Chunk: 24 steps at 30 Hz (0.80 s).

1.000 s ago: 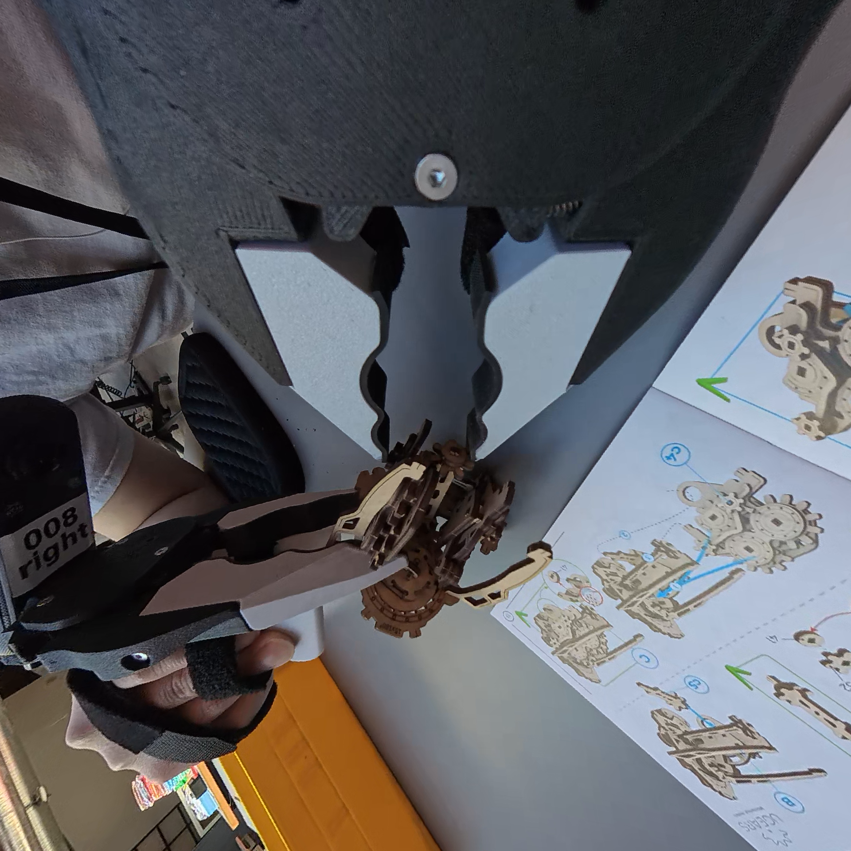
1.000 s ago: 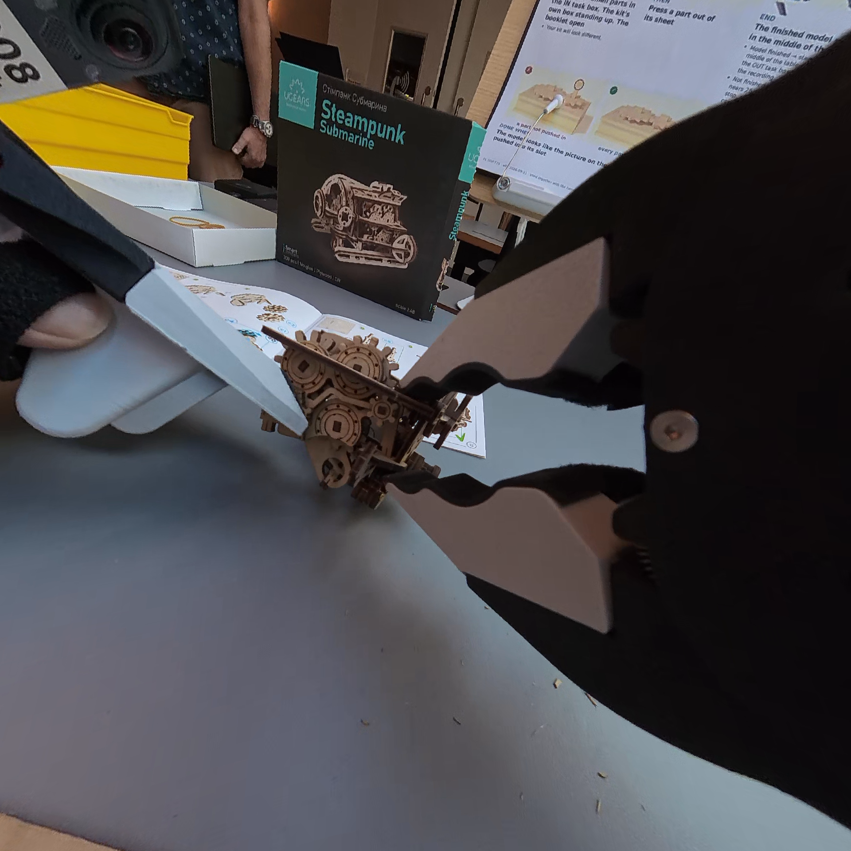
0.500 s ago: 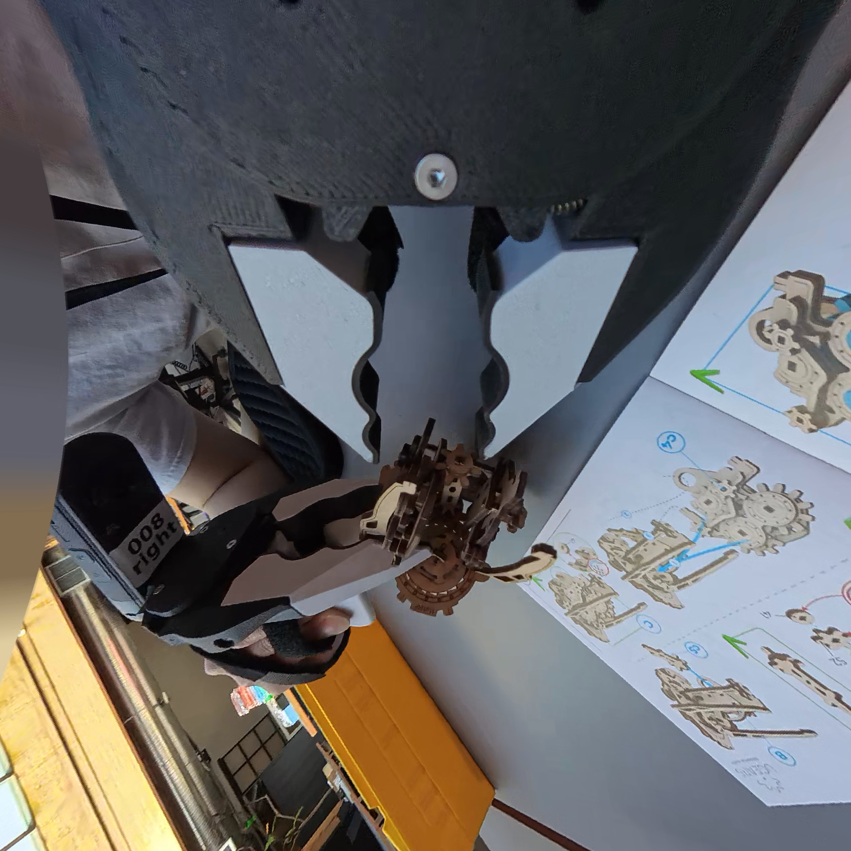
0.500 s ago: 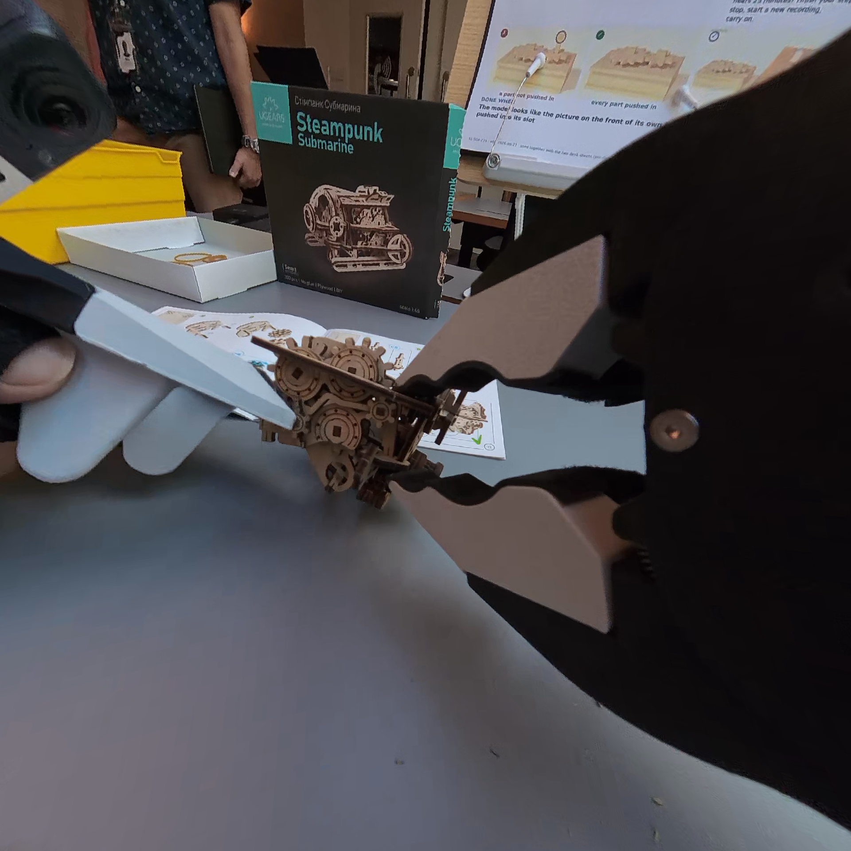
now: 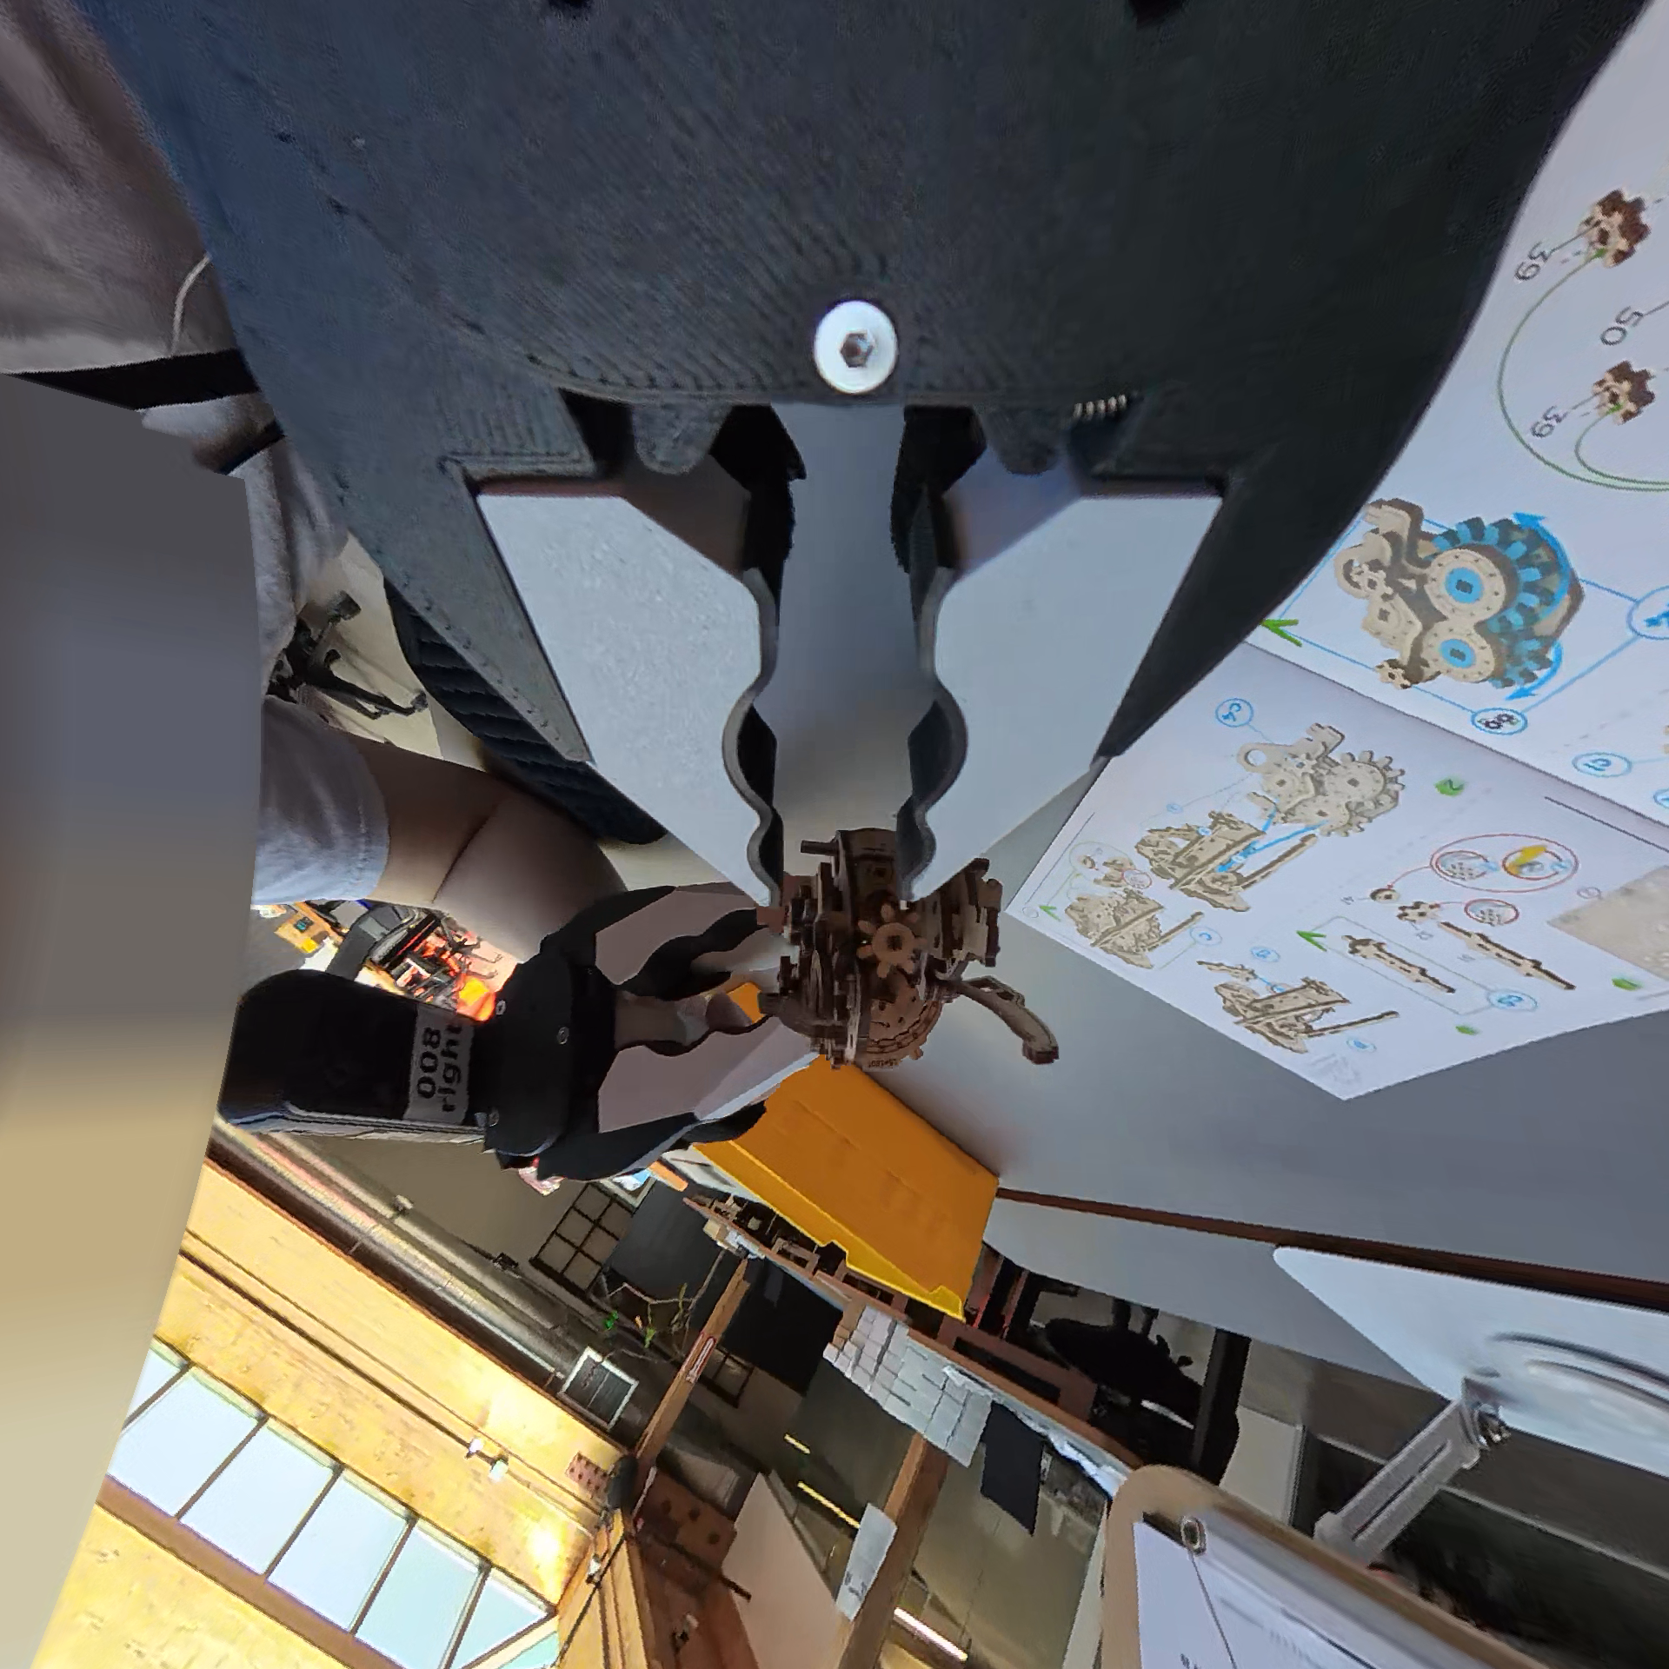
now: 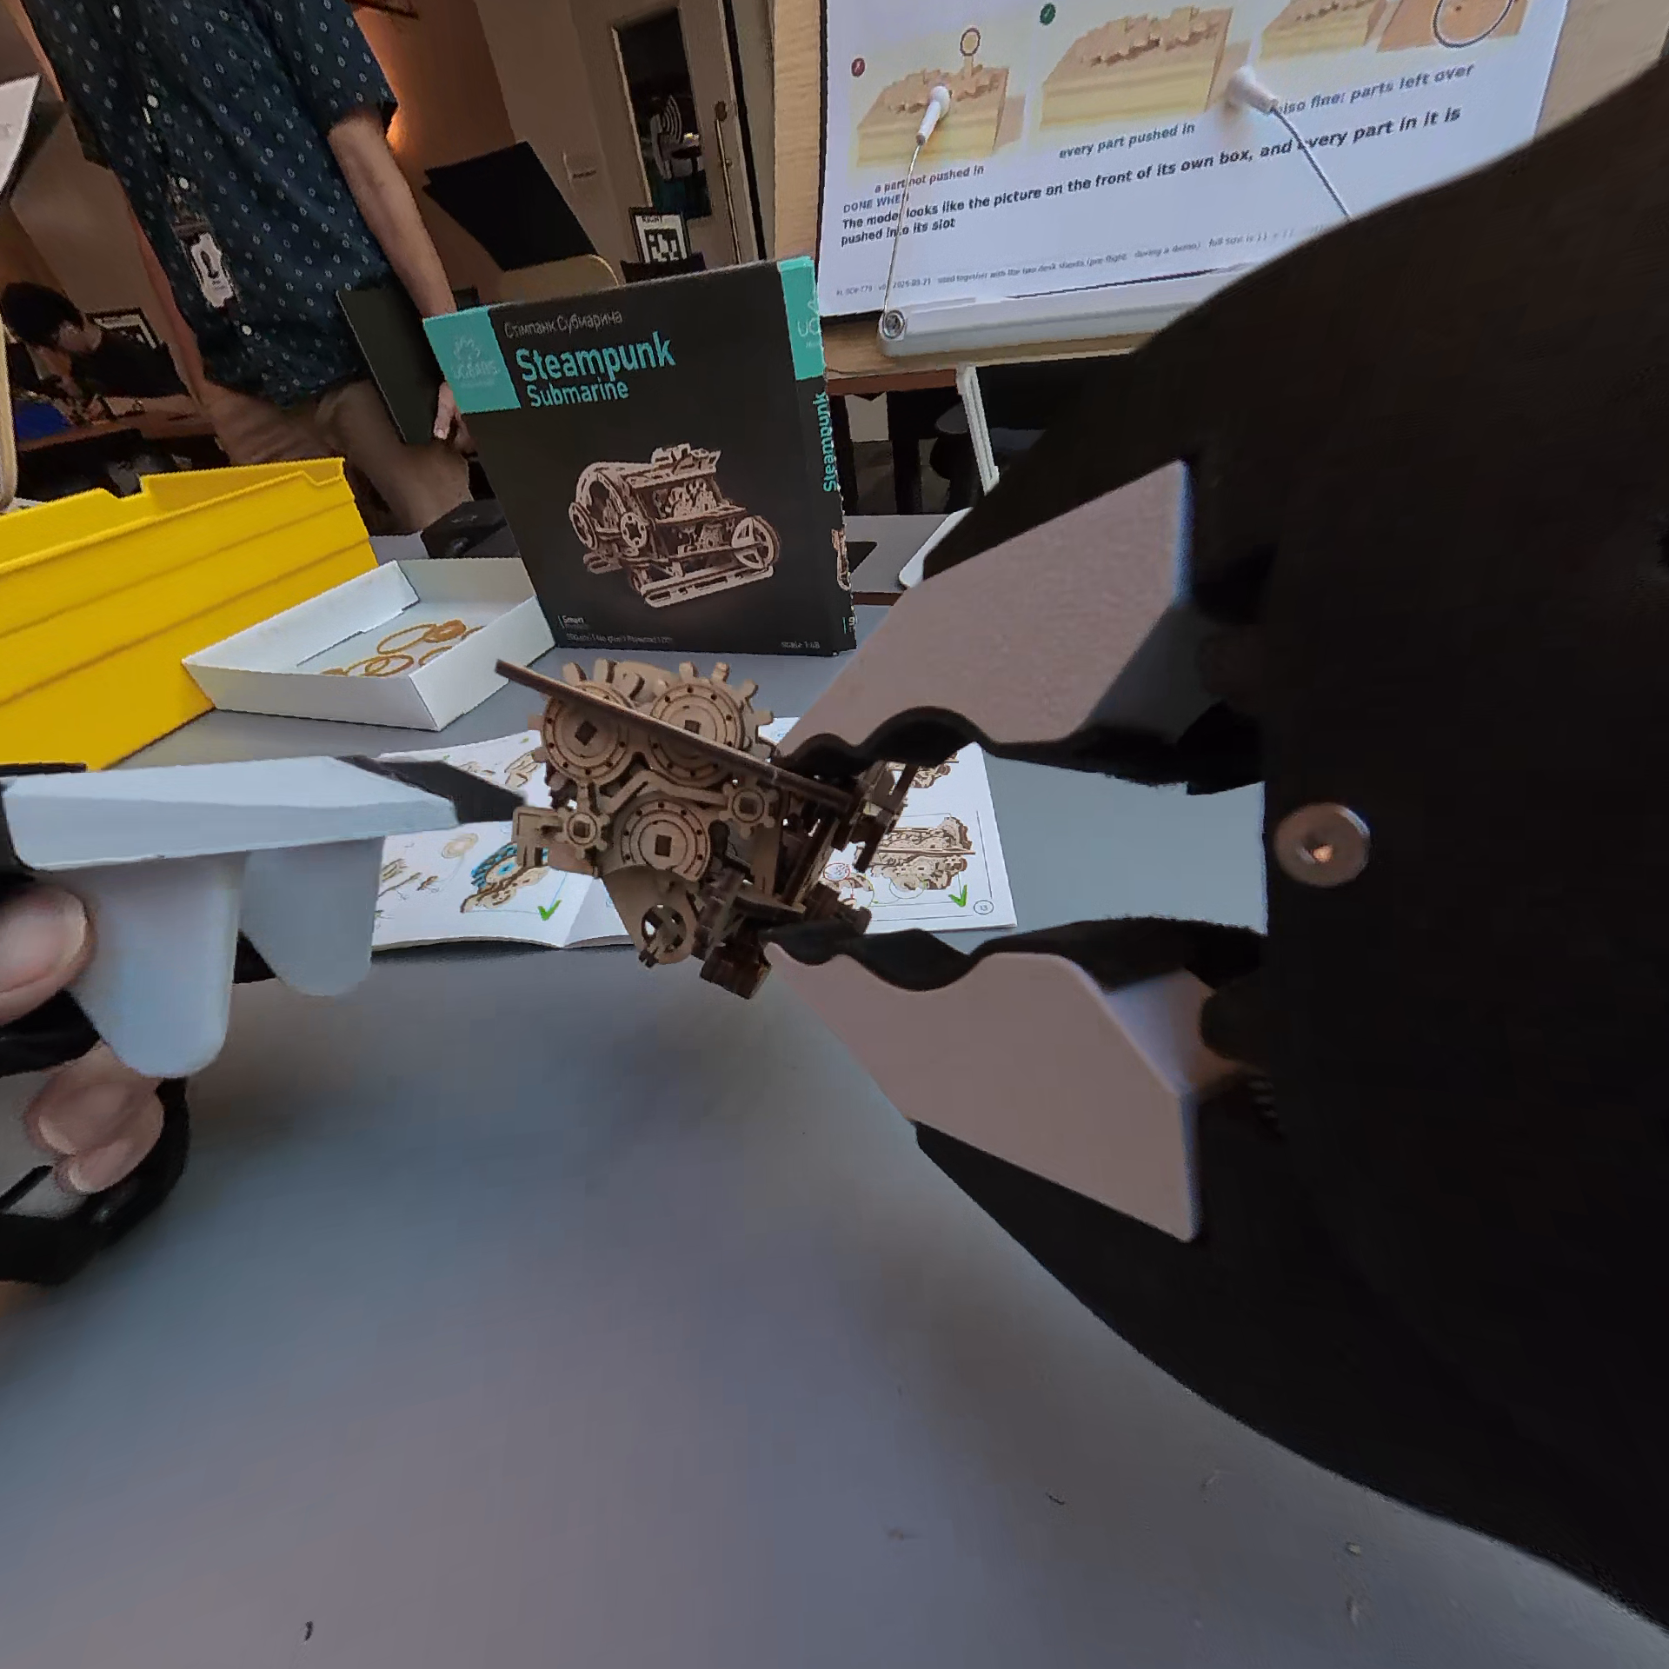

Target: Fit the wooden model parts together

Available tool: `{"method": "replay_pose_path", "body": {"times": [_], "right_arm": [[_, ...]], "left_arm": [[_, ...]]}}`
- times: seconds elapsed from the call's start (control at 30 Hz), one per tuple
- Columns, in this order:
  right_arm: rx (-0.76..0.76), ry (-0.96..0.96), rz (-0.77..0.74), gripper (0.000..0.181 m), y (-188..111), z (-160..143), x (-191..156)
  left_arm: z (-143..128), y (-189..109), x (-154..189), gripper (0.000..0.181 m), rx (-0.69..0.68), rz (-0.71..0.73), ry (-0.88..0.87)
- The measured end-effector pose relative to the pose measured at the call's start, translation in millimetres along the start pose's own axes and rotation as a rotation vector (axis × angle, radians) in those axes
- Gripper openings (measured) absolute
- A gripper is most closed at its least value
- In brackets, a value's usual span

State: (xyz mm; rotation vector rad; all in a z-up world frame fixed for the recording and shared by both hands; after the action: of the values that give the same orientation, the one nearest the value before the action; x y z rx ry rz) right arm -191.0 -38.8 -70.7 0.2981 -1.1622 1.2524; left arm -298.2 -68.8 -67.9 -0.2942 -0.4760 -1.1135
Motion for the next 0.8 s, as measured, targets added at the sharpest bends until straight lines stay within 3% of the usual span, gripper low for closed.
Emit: {"method": "replay_pose_path", "body": {"times": [0.17, 0.43, 0.63, 0.73, 0.8], "right_arm": [[0.018, 0.024, -0.024, 0.032, -3, -1, 5], [0.001, -0.011, -0.039, 0.032, -2, -5, 6], [0.006, 0.022, -0.064, 0.032, -4, -8, 13], [0.0, 0.008, -0.067, 0.032, -2, -10, 10], [-0.012, 0.002, -0.069, 0.032, 0, -13, 8]], "left_arm": [[5, -3, 13, 0.0, 0.038, -0.105, 0.056], [18, -9, 27, 0.0, 0.132, -0.076, 0.28], [24, -19, 23, 0.03, 0.322, 0.148, 0.461], [15, -13, 17, 0.047, 0.212, 0.195, 0.476], [10, -6, 15, 0.047, 0.156, 0.166, 0.424]]}}
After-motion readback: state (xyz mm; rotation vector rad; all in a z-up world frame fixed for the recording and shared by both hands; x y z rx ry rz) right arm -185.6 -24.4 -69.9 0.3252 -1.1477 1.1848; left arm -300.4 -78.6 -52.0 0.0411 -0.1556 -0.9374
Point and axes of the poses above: each gripper's, where its closed fingertips meet, y out along the fingers, z out of its top, x = y × z across the jaws, the point moved 4 cm from there along -y, back along the fingers, and after that the axes turned 5 degrees about -z, right-handed, at the moved point
